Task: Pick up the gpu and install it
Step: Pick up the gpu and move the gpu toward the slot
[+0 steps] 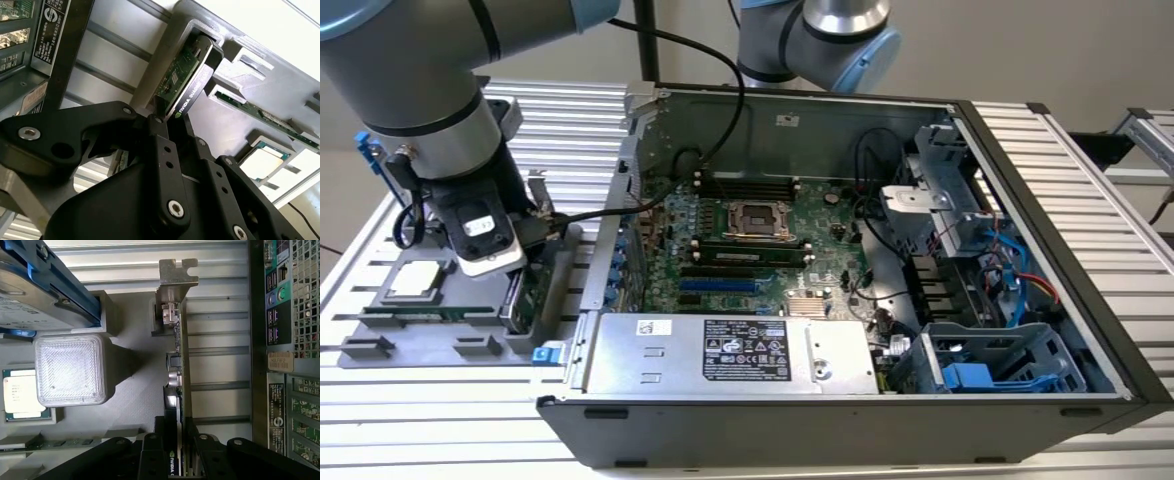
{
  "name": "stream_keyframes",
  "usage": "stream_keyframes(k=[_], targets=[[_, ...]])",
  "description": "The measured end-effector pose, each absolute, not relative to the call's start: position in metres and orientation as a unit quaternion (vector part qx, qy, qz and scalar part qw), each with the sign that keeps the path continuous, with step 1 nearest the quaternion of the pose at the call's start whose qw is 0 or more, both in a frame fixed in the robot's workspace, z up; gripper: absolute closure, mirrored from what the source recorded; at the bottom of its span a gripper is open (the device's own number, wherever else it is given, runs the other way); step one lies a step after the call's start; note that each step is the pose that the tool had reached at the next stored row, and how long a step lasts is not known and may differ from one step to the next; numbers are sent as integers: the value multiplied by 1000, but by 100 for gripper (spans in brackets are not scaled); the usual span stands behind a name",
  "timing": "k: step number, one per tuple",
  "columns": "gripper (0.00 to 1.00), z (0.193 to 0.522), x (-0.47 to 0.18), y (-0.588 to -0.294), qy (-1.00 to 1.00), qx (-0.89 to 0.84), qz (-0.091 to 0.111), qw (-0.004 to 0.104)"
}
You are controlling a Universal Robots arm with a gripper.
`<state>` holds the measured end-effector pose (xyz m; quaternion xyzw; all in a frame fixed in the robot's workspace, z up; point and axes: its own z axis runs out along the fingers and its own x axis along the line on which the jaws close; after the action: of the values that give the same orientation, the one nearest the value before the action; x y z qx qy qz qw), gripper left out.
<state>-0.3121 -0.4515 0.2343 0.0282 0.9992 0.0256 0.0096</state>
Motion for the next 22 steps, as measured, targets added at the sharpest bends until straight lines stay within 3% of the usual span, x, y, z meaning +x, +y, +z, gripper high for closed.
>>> stream_keyframes(k=[22], targets=[[100,285,-312,-451,999,28,25,9]])
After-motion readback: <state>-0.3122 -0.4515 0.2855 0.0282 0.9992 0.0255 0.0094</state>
